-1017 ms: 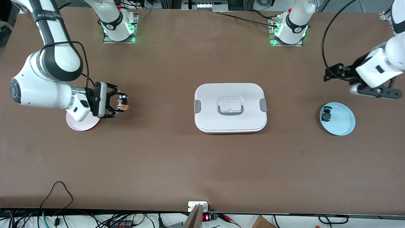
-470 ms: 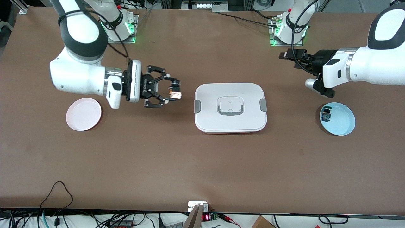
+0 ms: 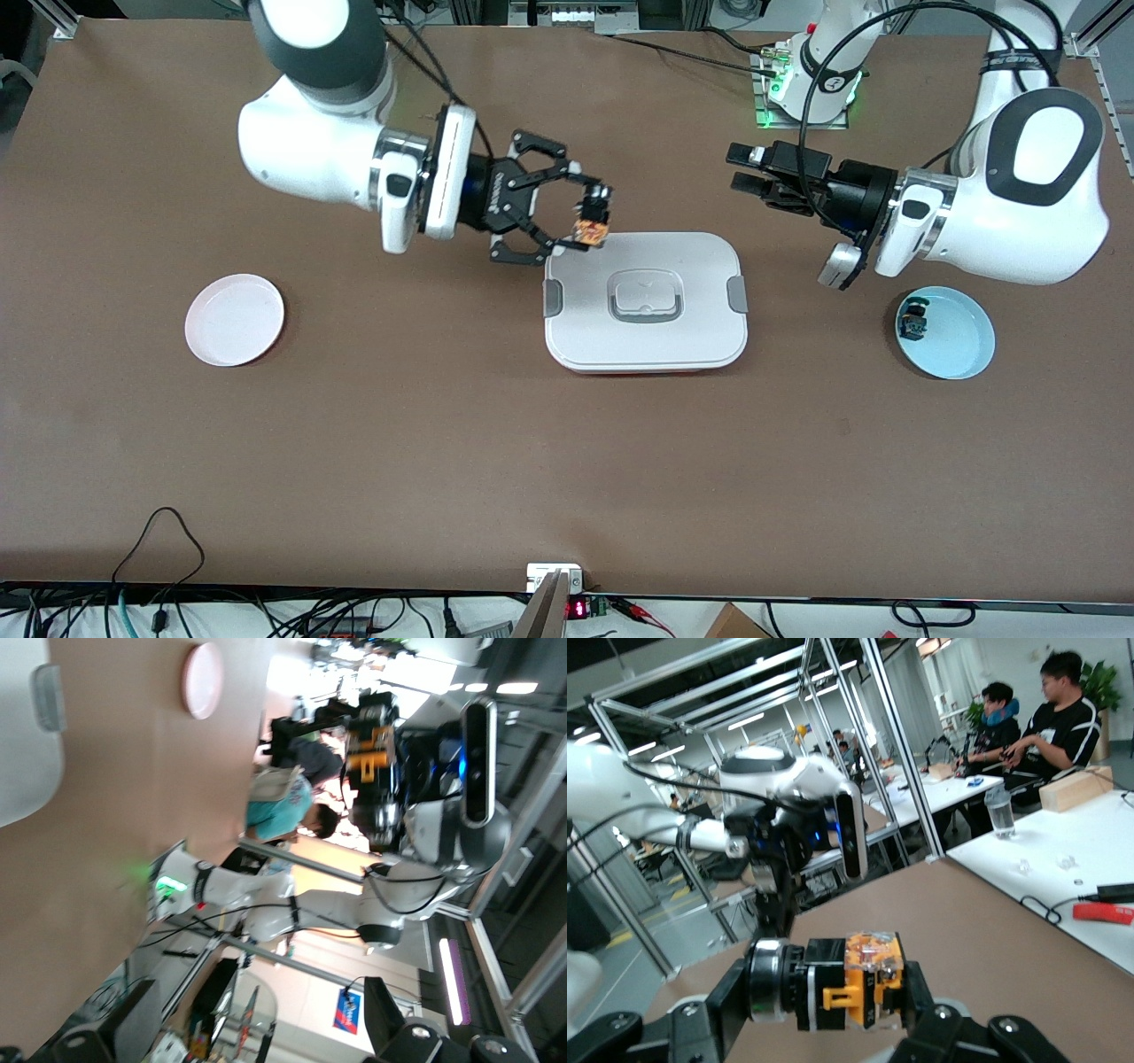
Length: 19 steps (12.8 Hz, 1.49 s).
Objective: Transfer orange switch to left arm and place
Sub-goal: 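Carry the switch over the box with the right gripper while the left gripper approaches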
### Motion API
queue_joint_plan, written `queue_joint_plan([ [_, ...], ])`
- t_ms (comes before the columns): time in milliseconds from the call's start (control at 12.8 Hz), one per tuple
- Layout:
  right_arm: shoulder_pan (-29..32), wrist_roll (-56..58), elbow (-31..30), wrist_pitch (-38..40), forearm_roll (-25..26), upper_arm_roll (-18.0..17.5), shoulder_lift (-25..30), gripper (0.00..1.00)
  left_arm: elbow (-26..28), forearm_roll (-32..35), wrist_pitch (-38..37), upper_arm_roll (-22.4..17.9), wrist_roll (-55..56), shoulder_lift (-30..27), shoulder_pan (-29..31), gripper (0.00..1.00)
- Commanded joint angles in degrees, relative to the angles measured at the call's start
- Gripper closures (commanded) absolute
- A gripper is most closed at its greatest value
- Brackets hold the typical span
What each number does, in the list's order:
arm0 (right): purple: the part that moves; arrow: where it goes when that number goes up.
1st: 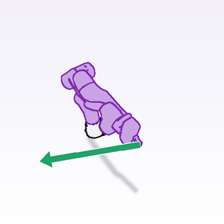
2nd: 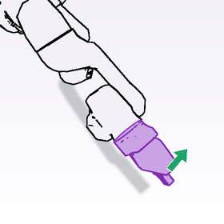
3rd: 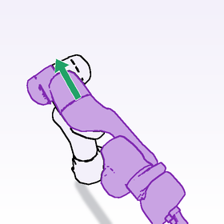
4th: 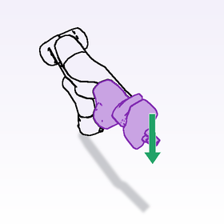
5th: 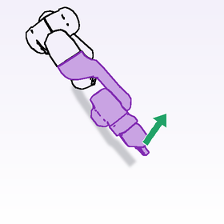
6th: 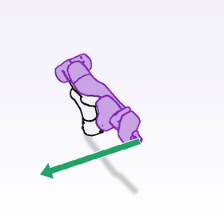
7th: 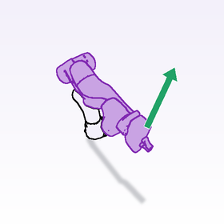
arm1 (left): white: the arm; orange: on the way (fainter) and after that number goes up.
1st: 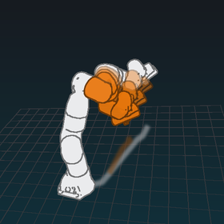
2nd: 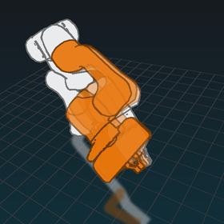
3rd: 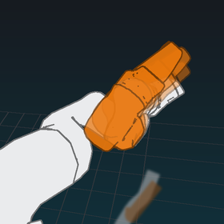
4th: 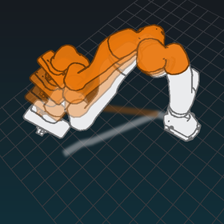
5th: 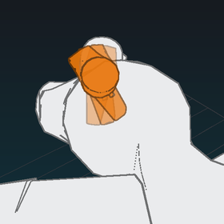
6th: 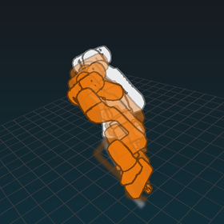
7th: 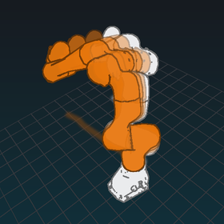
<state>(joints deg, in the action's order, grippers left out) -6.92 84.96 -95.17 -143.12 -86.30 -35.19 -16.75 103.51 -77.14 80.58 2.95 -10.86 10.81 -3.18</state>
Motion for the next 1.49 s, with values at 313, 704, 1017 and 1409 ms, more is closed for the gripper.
queue_joint_plan([
  [313,-5.2,0.5,4.8,-6.1,-2.7,0.1,-3.0,1.00,2.1,-16.2,14.7,9.3,-2.7,-0.9,-0.8,0.00],
  [704,-5.2,1.0,4.8,-6.1,-2.8,0.1,-3.5,1.00,1.6,-17.5,19.1,9.4,-3.6,-0.8,-1.3,0.00],
  [1017,-5.2,1.0,4.8,-6.1,-2.8,0.1,-3.5,1.00,1.5,-18.0,21.6,9.4,-7.5,0.4,-2.1,0.35],
  [1409,-5.3,1.0,4.8,-6.6,-2.8,0.1,-3.5,1.00,1.5,-18.3,21.4,9.4,-7.5,0.2,-2.1,0.82],
])
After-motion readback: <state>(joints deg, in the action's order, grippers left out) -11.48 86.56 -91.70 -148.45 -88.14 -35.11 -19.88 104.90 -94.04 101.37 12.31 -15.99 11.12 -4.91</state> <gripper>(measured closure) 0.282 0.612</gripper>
